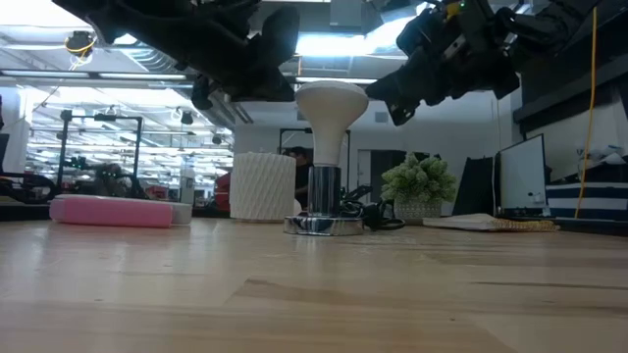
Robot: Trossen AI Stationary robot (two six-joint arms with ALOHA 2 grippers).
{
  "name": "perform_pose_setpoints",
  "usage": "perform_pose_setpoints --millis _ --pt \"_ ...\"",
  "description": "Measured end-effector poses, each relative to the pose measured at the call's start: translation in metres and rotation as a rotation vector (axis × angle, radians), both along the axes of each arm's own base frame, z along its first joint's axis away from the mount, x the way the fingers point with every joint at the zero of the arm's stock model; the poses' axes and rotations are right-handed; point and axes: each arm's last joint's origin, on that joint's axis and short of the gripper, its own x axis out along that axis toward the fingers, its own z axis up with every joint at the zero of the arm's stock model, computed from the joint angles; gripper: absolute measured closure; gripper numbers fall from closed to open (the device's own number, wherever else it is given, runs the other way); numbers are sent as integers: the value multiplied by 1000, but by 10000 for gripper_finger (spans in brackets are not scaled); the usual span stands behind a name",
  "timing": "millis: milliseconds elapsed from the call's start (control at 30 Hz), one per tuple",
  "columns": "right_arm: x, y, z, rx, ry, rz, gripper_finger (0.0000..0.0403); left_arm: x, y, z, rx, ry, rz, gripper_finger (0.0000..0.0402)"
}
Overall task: Screw lightbulb
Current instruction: Insert the white light bulb into the silver lamp
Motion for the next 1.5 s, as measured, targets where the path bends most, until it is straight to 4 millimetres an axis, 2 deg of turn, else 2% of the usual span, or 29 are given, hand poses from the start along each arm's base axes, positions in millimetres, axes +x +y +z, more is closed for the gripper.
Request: perform_pose_setpoints --millis 300,533,667,900,1133,1500 --pt "0 -2 4 -24 -29 -50 400 -5 -9 2 69 19 85 396" --pt "-9 -1 27 -69 -117 -110 400 -12 -24 10 93 13 62 396" --pt "-13 -3 35 -120 -148 -203 400 -14 -32 13 76 -7 5 396" --pt "-8 -10 24 -217 -93 -362 400 -8 -37 7 -38 -36 -212 396" --pt "-2 -11 11 -230 -46 -356 400 -3 -34 -4 -53 -18 -204 396" --pt "1 -9 4 -172 -25 -270 400 1 -24 -3 -37 -24 -169 396"
